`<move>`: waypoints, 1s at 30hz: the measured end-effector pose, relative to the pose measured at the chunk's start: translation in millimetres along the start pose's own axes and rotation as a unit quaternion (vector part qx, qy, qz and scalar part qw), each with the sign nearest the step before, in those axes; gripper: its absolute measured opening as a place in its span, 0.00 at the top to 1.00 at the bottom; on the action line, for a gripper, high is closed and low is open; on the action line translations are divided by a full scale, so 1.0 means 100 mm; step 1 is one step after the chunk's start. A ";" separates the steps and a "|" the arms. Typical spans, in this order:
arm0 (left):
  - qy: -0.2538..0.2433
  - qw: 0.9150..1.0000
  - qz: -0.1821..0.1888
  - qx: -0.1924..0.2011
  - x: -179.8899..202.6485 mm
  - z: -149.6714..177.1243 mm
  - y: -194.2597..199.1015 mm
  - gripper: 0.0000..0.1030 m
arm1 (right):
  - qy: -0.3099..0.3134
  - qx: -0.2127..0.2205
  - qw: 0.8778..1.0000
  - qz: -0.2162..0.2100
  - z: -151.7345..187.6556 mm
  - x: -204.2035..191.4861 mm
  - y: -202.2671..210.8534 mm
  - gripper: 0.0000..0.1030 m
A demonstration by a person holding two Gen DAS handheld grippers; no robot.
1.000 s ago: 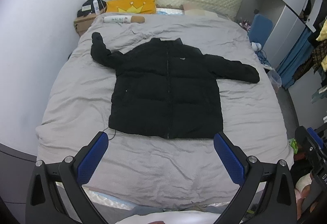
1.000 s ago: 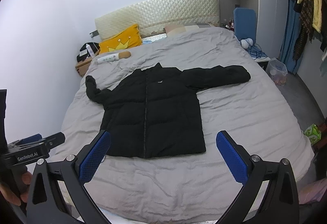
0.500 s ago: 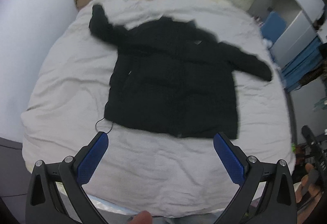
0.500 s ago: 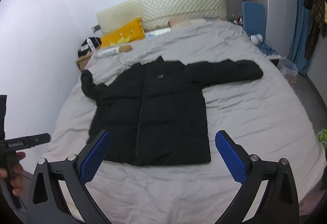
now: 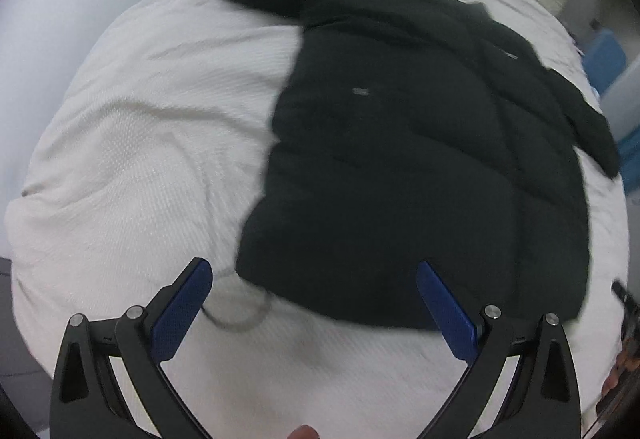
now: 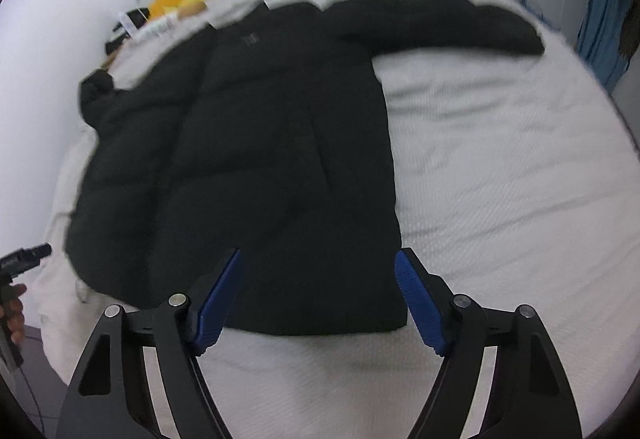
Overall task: Fold large clothes
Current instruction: 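Lower both tools to the jacket hem and close both grippers on it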
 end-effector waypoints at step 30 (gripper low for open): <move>-0.021 0.990 0.122 -0.062 -0.04 -0.01 -0.17 0.90 | 0.047 -0.020 0.996 -0.068 -0.23 -0.23 0.35 0.94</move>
Point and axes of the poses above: each gripper's, at about its wrist camera, not at the fingertips, and y roughly against the way its jaws point, x to its right, z to its underside, the point moved 7 cm from there along -y, roughly the way its jaws point, and after that the axes turned 6 degrees about -x, right-handed, at the moved point
